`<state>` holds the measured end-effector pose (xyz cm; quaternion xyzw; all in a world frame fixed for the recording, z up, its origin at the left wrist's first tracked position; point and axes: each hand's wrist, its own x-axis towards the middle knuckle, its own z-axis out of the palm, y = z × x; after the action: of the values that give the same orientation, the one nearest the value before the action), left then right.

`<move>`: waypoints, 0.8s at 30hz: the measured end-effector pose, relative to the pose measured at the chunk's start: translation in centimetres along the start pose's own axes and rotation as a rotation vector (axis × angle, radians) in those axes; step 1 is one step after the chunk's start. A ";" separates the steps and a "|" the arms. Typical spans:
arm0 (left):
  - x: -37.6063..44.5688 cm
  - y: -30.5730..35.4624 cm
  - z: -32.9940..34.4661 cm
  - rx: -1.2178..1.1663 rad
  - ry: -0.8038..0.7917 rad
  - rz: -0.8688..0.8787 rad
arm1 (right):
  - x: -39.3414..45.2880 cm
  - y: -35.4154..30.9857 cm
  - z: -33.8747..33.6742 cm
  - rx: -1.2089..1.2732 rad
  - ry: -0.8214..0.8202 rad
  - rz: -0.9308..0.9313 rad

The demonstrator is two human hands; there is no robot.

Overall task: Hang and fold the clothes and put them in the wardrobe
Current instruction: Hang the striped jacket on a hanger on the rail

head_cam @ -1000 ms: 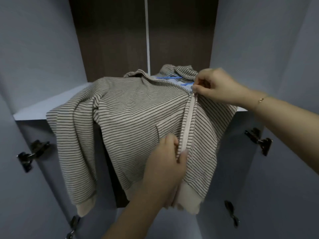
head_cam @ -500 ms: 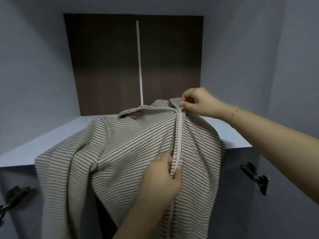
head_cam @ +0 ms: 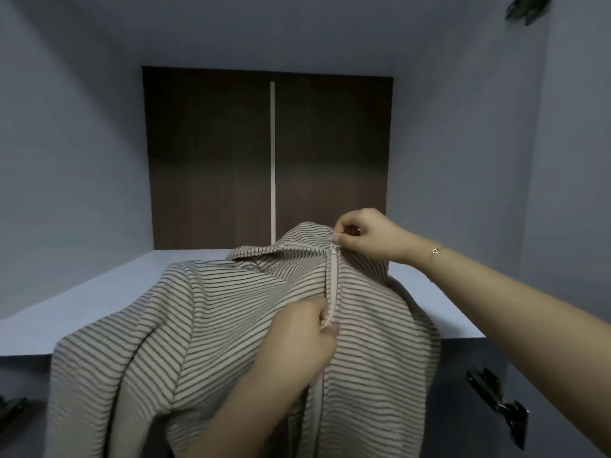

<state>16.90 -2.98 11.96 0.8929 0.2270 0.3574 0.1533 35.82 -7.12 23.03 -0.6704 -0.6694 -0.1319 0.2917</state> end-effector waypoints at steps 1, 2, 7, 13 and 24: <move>-0.3 -0.4 -0.6 0.011 -0.045 -0.010 | 0.5 0.1 0.2 0.014 -0.002 0.003; -0.4 -0.7 -1.1 0.030 -0.080 -0.023 | 0.9 0.1 0.3 0.026 -0.002 0.000; 2.0 -0.7 -1.7 0.024 0.037 -0.122 | 2.3 0.0 1.1 0.054 0.034 -0.019; 6.4 -1.0 0.0 -0.069 0.222 -0.031 | 2.6 -0.2 1.1 0.028 -0.038 -0.079; 4.2 -4.6 -0.1 -0.666 0.062 -0.117 | 7.5 -1.5 1.6 0.090 -0.154 0.033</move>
<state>18.21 3.06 12.40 0.7679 0.1534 0.4296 0.4497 34.53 -0.16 26.30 -0.6759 -0.6838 -0.0449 0.2711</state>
